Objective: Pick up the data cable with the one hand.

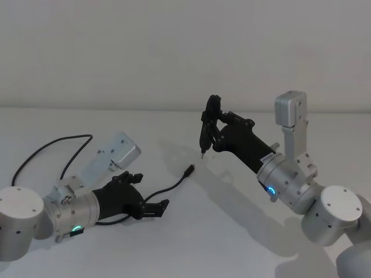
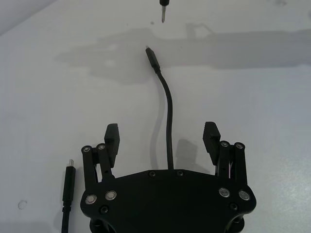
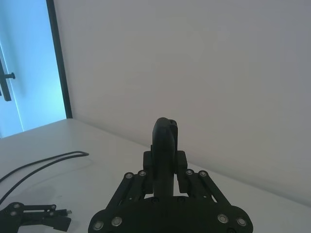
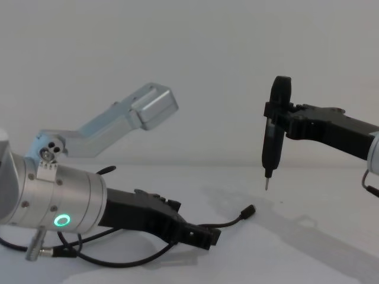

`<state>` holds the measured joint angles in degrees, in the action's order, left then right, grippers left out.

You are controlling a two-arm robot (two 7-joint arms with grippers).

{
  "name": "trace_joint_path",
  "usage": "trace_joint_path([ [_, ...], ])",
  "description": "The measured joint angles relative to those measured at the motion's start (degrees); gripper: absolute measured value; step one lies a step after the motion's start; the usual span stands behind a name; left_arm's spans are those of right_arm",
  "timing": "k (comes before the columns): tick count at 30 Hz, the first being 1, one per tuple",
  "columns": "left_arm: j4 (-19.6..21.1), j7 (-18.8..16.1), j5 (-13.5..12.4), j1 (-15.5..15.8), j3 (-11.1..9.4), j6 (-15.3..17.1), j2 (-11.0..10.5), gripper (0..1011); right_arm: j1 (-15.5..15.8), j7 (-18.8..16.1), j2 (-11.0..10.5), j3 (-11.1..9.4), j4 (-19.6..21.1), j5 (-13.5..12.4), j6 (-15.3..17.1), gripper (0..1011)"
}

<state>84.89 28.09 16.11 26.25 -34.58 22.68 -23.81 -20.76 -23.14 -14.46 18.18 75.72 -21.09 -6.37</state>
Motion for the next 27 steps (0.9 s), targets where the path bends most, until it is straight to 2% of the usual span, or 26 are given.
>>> trace_joint_path([
  [16,-0.8,-0.6,-2.2,0.2,-0.4,0.3,0.0,1001,-0.4,-0.4,0.4,0.0,-1.3,-0.3,-1.2,274],
  [22,-0.9,-0.8,-2.5,0.2,-0.3,0.3,0.0,888,-0.6,-0.5,0.6,-0.1,-1.9,-0.3,-1.5,275],
  [26,-1.0,-0.9,-2.6,0.1,-0.3,0.3,0.1,792,-0.9,-0.6,0.7,-0.1,-2.5,-0.2,-1.6,274],
  [27,-1.0,-0.9,-2.7,0.2,-0.3,0.3,0.1,738,-1.0,-0.6,0.8,0.0,-2.6,-0.2,-1.6,274],
])
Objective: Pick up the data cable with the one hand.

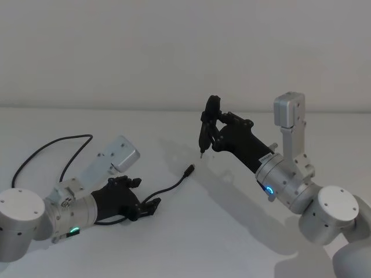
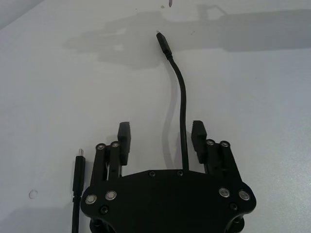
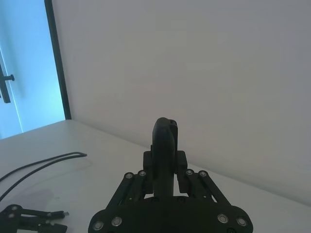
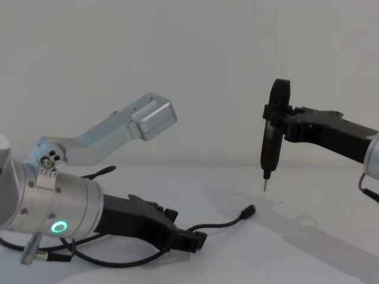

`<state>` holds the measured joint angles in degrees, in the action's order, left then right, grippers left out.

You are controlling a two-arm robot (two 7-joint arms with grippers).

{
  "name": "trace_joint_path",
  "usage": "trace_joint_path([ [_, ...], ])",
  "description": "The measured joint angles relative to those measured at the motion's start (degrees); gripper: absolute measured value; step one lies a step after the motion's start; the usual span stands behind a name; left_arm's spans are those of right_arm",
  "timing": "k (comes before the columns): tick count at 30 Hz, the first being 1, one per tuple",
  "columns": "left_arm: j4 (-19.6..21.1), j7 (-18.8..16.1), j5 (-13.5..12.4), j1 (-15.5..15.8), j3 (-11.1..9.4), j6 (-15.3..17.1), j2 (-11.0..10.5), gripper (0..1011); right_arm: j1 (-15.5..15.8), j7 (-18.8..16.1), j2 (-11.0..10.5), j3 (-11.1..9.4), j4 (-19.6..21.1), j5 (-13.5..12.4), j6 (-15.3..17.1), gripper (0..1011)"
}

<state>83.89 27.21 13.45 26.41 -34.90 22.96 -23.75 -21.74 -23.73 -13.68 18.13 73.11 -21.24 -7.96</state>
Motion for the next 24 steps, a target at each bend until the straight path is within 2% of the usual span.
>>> trace_joint_path([
  [7,0.0,-0.1,-0.1,0.0,0.0,0.0,0.0,549,-0.7,-0.2,0.3,0.2,-1.4,0.2,0.0,274],
  [8,-0.1,-0.1,-0.1,0.0,0.0,0.0,0.0,488,-0.8,-0.2,0.3,0.2,-1.6,0.3,0.0,274],
  [10,-0.1,-0.1,-0.2,0.0,0.0,0.0,0.0,456,-1.2,-0.4,0.5,0.4,-2.4,0.4,0.1,275],
  [12,-0.1,-0.1,-0.2,0.0,0.0,0.0,0.0,349,-1.7,-0.6,0.6,0.7,-3.4,0.6,0.1,274],
  [13,-0.1,-0.1,-0.2,0.0,0.0,-0.1,0.1,349,-1.7,-0.6,0.6,0.7,-3.4,0.6,0.1,274],
  [14,-0.1,-0.1,-0.2,0.0,0.0,-0.1,0.0,290,-2.0,-0.7,0.8,0.8,-4.1,0.7,0.1,275],
  [16,-0.1,-0.1,-0.2,0.0,0.0,-0.1,0.0,256,-2.5,-1.0,0.9,1.0,-5.0,0.9,0.1,275],
  [21,-0.1,-0.2,-0.3,0.0,0.0,-0.1,0.1,100,-3.3,-1.3,1.3,1.3,-6.6,1.1,0.1,275],
  [24,-0.1,-0.2,-0.3,0.0,0.0,-0.1,0.0,49,-3.7,-1.6,1.5,1.4,-7.5,1.2,0.0,275],
])
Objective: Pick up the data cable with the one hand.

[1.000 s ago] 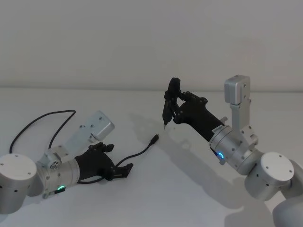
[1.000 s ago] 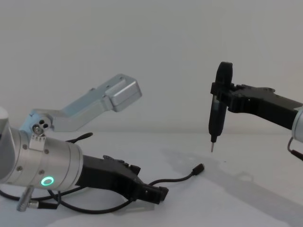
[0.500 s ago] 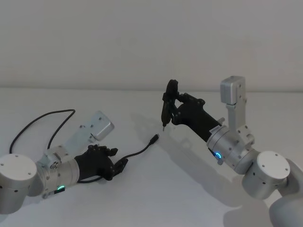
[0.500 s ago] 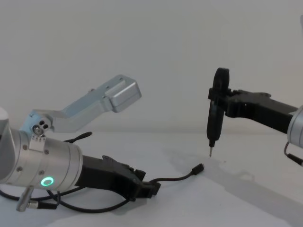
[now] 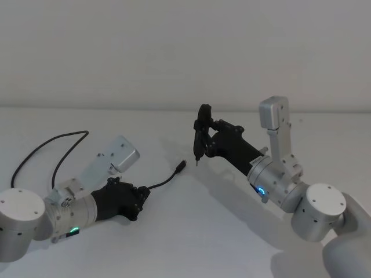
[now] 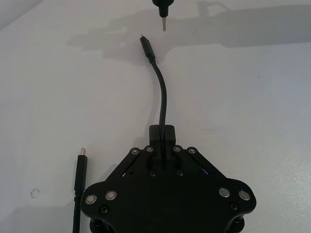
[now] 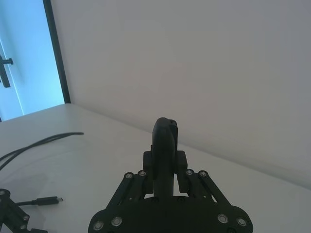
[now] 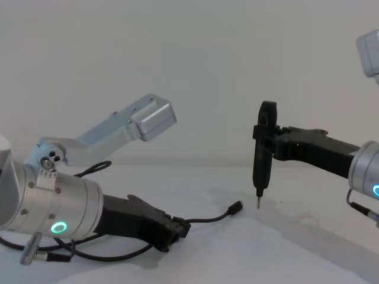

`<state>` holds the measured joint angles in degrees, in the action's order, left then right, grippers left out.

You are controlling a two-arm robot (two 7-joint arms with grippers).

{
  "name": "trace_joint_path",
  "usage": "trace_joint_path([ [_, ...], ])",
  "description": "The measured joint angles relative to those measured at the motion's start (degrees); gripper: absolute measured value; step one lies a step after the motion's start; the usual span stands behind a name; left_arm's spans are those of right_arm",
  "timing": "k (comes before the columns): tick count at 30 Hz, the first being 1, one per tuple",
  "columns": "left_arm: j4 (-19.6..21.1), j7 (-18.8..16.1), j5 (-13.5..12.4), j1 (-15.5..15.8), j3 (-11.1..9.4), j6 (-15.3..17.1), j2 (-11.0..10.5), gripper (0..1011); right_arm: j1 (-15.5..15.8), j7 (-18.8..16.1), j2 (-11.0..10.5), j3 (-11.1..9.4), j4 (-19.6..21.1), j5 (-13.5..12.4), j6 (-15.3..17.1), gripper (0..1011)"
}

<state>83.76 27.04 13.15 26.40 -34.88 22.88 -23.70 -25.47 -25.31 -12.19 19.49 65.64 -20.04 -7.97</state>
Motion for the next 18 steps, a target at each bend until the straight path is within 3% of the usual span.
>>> trace_joint_path([
  [8,0.0,0.0,0.0,0.0,0.0,0.0,0.0,41,-0.3,-0.3,0.2,-0.2,-0.4,-0.1,-0.4,275],
  [18,0.0,0.0,0.0,0.0,0.0,0.0,0.0,42,0.6,-0.4,-0.4,-0.8,2.3,-1.2,-0.9,274],
])
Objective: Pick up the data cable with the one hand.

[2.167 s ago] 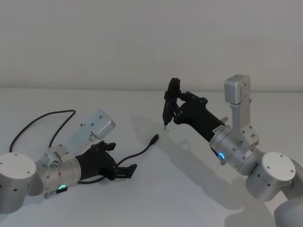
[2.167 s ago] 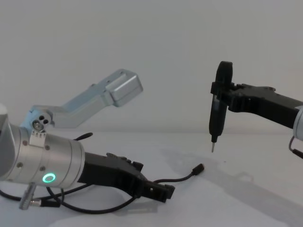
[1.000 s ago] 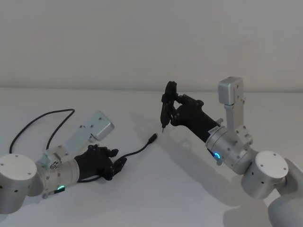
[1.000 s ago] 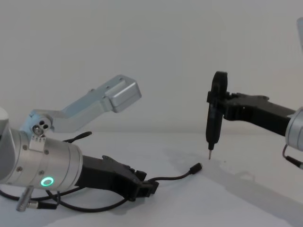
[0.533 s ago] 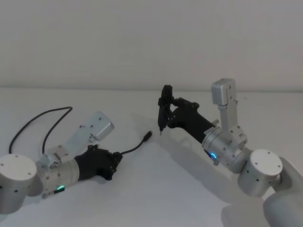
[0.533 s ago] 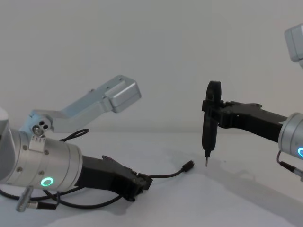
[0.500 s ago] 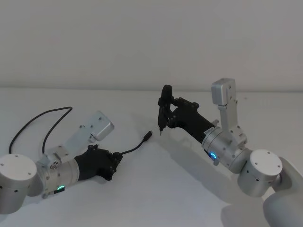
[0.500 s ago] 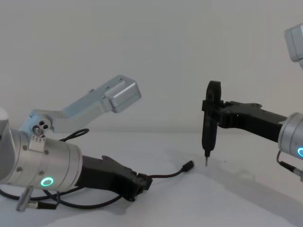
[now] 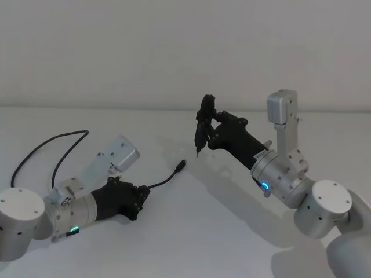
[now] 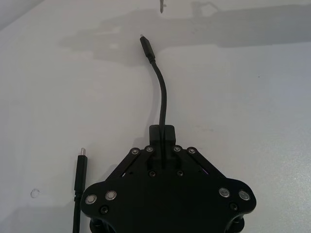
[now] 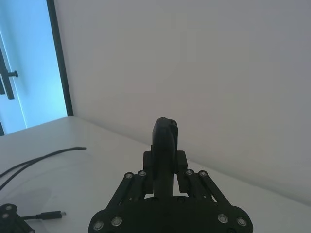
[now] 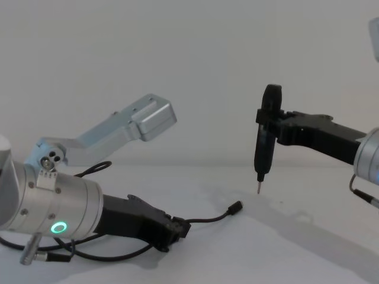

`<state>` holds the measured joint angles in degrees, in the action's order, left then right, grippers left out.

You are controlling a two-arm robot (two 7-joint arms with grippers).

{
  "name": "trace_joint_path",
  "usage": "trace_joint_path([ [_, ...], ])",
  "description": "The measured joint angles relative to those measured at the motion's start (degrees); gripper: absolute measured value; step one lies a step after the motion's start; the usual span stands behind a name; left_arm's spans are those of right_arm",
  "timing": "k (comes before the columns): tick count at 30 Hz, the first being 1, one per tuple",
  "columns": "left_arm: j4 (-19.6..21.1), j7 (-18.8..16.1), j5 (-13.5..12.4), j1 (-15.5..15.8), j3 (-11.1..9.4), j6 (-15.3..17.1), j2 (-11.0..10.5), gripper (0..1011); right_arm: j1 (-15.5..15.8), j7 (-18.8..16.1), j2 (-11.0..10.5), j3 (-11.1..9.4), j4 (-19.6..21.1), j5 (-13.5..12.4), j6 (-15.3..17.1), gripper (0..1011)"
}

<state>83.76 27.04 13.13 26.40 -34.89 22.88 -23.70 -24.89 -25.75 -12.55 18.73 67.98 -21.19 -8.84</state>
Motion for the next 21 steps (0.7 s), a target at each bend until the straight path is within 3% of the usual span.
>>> trace_joint_path([
  [21,0.5,1.7,0.0,0.0,-0.2,0.4,-0.3,42,1.7,-0.1,-1.1,0.0,2.5,-0.6,-0.8,275],
])
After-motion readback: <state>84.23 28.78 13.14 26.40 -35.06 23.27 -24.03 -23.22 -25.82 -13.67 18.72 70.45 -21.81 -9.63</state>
